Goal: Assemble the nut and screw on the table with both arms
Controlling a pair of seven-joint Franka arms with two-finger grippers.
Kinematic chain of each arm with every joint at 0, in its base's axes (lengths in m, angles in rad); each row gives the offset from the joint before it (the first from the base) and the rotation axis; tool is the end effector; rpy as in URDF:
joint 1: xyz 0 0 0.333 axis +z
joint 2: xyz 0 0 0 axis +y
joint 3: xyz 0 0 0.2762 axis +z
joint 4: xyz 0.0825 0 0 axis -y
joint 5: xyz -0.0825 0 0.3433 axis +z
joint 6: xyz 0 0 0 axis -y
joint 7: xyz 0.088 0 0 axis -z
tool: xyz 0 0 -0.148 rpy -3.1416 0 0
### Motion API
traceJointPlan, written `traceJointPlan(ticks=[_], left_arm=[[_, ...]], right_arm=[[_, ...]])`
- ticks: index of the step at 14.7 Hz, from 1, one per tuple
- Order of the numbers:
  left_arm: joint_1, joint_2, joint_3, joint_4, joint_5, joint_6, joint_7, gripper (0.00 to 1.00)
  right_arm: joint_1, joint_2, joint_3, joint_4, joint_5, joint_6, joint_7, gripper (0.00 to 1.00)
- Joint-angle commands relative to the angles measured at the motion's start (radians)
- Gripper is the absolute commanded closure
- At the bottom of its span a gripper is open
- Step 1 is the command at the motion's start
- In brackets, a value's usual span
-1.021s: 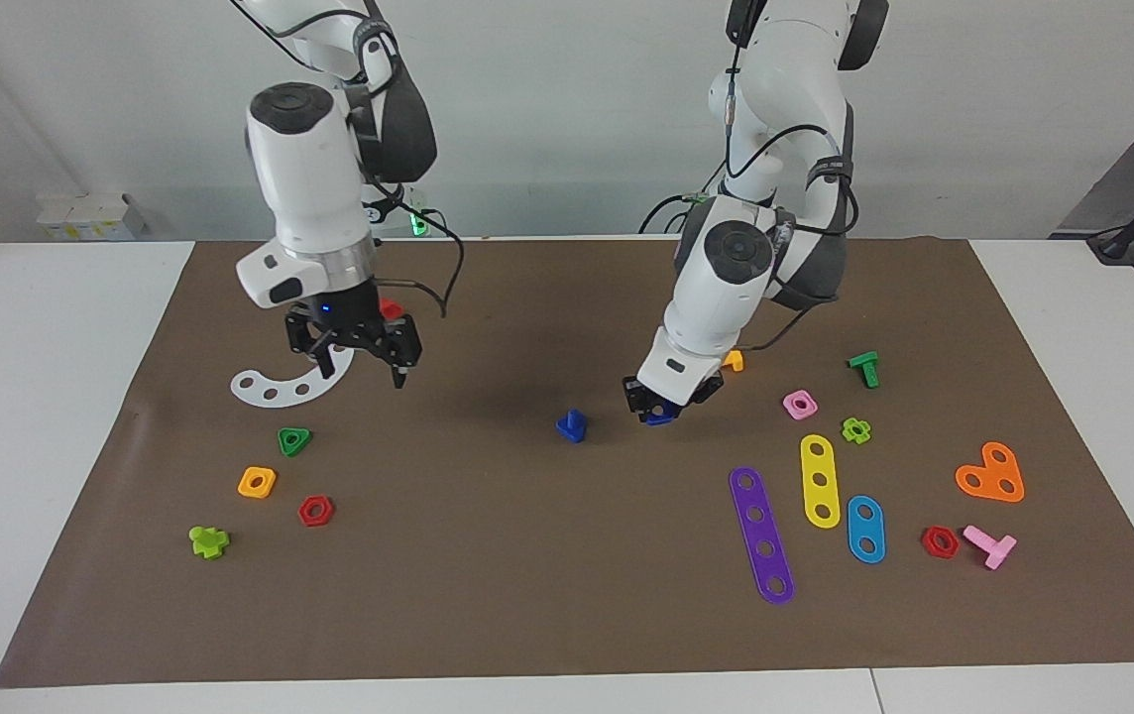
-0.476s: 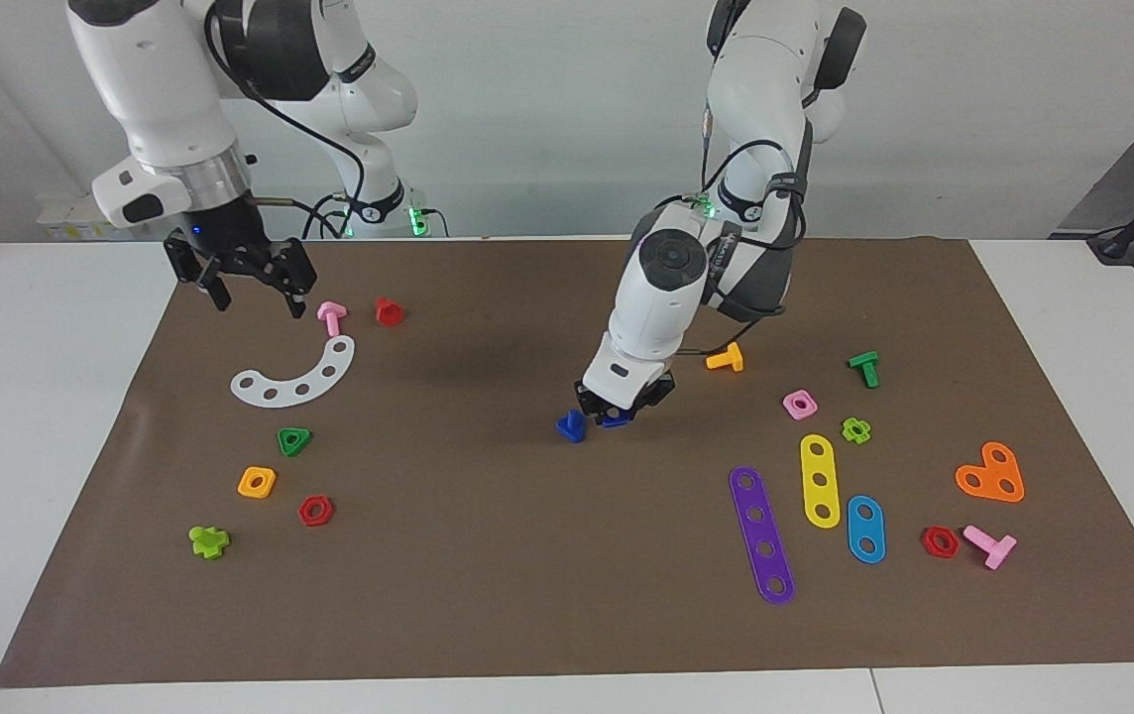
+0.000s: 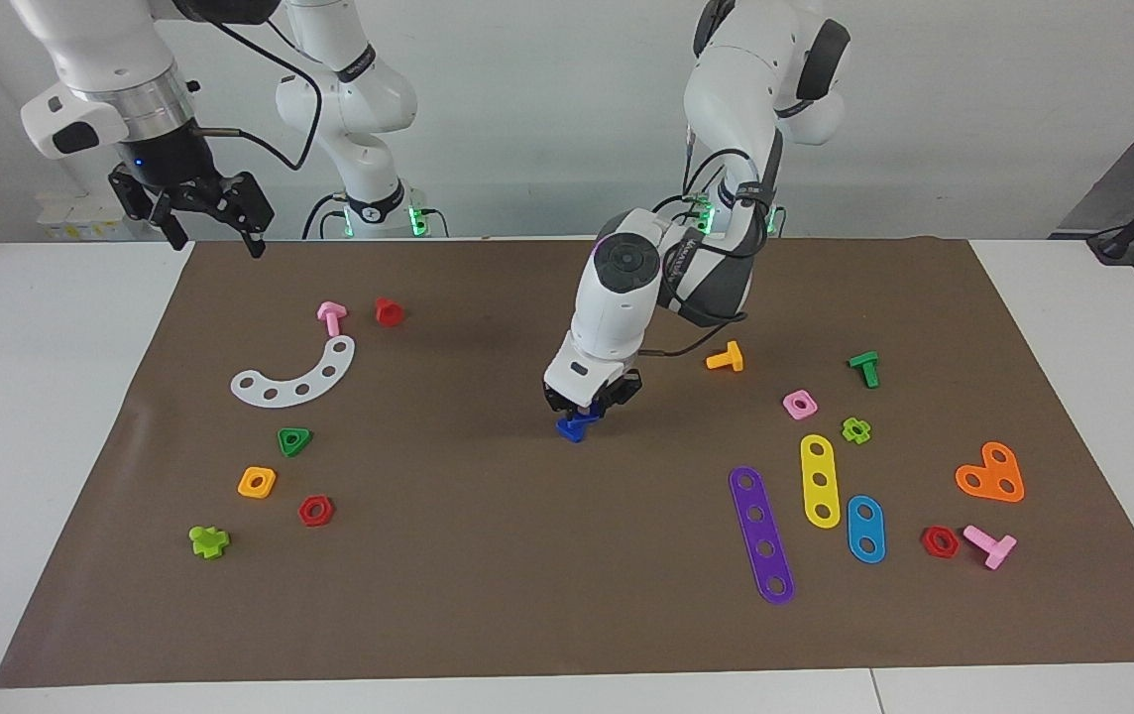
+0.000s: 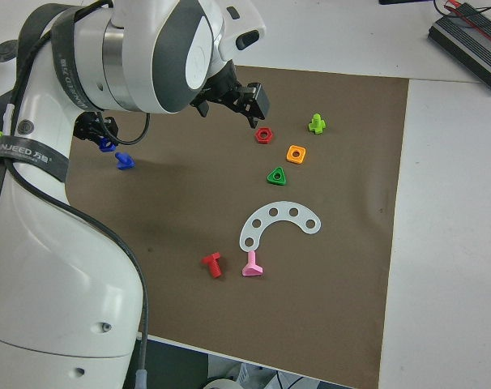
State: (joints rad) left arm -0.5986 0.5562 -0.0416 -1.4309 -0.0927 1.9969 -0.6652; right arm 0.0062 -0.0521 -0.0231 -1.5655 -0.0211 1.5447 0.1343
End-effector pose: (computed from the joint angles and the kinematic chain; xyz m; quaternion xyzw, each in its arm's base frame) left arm 0.5204 -0.3944 0.3144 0.9980 0.0346 -0.0283 0.0454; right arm 0.4985 -0.0119 0.5700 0.9969 -0.0759 0.0162 0.0090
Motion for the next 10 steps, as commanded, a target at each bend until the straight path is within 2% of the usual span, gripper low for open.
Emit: traceJointPlan(ticks=[1,10], left_arm=[[-0.035,0.019,0.019,0.007,-0.001,-0.010,-0.028,1.00],[-0.046,0.016,0.019,-0.028,0.014,-0.003,-0.030,1.00]], right_arm=[[-0.017,0.003,0.005,0.007,0.017,-0.006,-0.033,0.00],[-0.017,-0.003,0.003,-0.007,0.018,-0.005,-0.045,0.00]])
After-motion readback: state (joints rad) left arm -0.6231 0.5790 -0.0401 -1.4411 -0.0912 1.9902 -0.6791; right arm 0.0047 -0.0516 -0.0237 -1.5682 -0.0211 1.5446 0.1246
